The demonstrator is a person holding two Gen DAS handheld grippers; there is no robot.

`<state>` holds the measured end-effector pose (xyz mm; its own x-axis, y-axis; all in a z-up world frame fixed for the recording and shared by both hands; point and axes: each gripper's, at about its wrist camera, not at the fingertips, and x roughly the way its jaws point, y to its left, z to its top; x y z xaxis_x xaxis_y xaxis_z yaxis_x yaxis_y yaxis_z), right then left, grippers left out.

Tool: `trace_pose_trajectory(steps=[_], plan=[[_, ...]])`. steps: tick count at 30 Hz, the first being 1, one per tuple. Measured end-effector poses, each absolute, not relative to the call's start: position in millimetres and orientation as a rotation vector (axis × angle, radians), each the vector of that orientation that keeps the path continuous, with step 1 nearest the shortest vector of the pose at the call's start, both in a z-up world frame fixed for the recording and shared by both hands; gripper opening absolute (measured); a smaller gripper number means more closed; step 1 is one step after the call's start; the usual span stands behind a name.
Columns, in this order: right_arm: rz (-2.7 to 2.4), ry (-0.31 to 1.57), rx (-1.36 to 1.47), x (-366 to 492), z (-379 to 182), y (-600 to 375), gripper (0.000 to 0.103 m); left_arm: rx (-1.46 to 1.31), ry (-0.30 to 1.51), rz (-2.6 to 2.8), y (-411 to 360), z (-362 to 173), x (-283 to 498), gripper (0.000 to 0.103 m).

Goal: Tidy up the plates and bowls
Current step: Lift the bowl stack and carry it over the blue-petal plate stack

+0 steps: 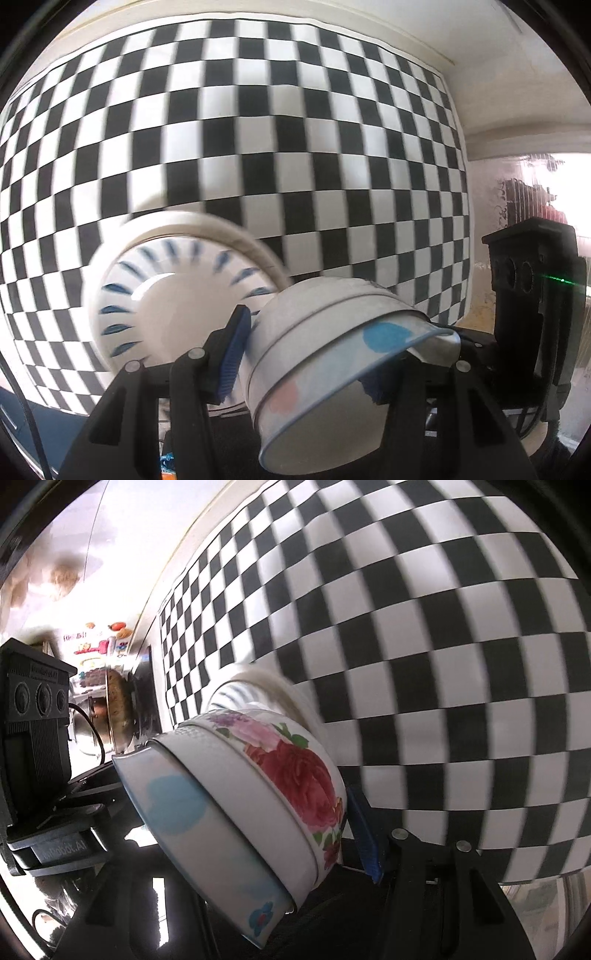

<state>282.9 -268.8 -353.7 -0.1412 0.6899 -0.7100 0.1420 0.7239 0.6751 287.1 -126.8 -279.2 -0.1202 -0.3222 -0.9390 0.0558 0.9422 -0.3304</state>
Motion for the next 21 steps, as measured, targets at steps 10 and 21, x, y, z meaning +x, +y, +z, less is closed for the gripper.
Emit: trace_pose_trajectory(steps=[10,21], plan=[[0.586,1.749,0.621,293,-379,-192,0.058,-0.284,1.688,-0.221,-55,-304,283,0.049],[0.566,1.797,0.56,300,-394,-167,0.058,-0.361,1.711,-0.186,-30,-326,283,0.049]])
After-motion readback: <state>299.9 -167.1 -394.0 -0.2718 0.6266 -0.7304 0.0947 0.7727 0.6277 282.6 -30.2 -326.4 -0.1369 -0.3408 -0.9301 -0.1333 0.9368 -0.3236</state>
